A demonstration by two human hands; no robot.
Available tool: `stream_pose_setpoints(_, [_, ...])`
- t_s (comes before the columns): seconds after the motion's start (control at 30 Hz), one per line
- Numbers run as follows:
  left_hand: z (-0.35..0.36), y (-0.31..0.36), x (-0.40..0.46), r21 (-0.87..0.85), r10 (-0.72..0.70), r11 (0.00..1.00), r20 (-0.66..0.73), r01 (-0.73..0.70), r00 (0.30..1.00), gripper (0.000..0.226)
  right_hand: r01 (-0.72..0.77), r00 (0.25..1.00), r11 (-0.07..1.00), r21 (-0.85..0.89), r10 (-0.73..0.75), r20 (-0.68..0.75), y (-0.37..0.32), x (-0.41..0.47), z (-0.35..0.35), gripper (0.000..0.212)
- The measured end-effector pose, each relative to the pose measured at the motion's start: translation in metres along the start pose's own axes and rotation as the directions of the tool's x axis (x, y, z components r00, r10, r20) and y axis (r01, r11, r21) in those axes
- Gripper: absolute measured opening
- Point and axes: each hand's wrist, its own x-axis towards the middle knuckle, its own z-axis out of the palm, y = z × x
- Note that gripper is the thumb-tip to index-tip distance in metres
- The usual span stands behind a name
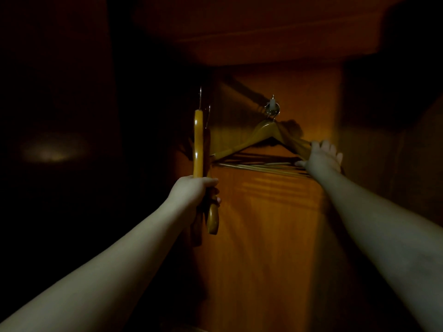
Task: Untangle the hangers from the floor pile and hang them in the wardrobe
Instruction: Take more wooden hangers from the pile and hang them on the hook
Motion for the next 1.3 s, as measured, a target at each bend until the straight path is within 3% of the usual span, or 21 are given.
stream_pose_setpoints(0.07, [-0.005, -0.003, -0.001, -0.005, -0.010, 1.000, 0.022, 0.010, 1.000, 0.017, 0.033, 0.996, 0.998, 0.062, -0.027, -0.088, -0.011, -0.014, -0.003, 0.063])
stream_pose_setpoints(0.13, [-0.010, -0.006, -0.002, -0.007, -0.023, 1.000, 0.043, 0.024, 0.999, 0.018, 0.112, 0.992, 0.964, 0.240, -0.092, -0.092, -0.031, -0.034, -0.008, 0.048])
stream_pose_setpoints(0.2, [-0.013, -0.010, -0.004, -0.015, -0.036, 0.999, 0.061, 0.037, 0.997, 0.018, 0.178, 0.971, 0.880, 0.440, -0.231, 0.068, -0.056, -0.062, -0.017, 0.037])
stream_pose_setpoints(0.27, [-0.015, -0.014, -0.007, -0.028, -0.049, 0.998, 0.085, 0.052, 0.995, 0.019, 0.164, 0.894, 0.788, 0.594, -0.373, 0.248, -0.081, -0.097, -0.029, 0.035])
stream_pose_setpoints(0.37, [-0.019, -0.022, -0.012, -0.029, -0.047, 0.998, 0.112, 0.050, 0.993, 0.020, 0.022, 0.766, 0.635, 0.772, -0.507, 0.395, -0.118, -0.139, -0.043, 0.042])
stream_pose_setpoints(0.43, [-0.022, -0.026, -0.017, -0.036, -0.041, 0.998, 0.128, 0.045, 0.991, 0.020, -0.077, 0.737, 0.548, 0.833, -0.531, 0.418, -0.137, -0.154, -0.046, 0.045])
stream_pose_setpoints(0.6, [-0.032, -0.032, -0.024, -0.048, -0.020, 0.998, 0.166, 0.028, 0.986, 0.025, -0.296, 0.719, 0.377, 0.878, -0.517, 0.464, -0.174, -0.165, -0.044, 0.051])
stream_pose_setpoints(0.8, [-0.047, -0.034, -0.025, -0.063, 0.010, 0.998, 0.184, 0.002, 0.983, 0.024, -0.523, 0.651, 0.158, 0.837, -0.560, 0.512, -0.192, -0.174, -0.043, 0.042])
stream_pose_setpoints(0.93, [-0.057, -0.034, -0.025, -0.057, 0.024, 0.998, 0.240, -0.011, 0.971, 0.023, -0.589, 0.634, 0.046, 0.807, -0.593, 0.496, -0.197, -0.183, -0.044, 0.030])
stream_pose_setpoints(1.1, [-0.066, -0.039, -0.023, -0.030, 0.075, 0.997, 0.270, -0.070, 0.960, 0.022, -0.564, 0.678, 0.015, 0.826, -0.563, 0.473, -0.200, -0.189, -0.044, 0.042])
stream_pose_setpoints(1.3, [-0.074, -0.039, -0.021, 0.127, 0.180, 0.969, 0.230, -0.213, 0.956, 0.019, -0.484, 0.767, 0.063, 0.873, -0.450, 0.458, -0.194, -0.193, -0.048, 0.024])
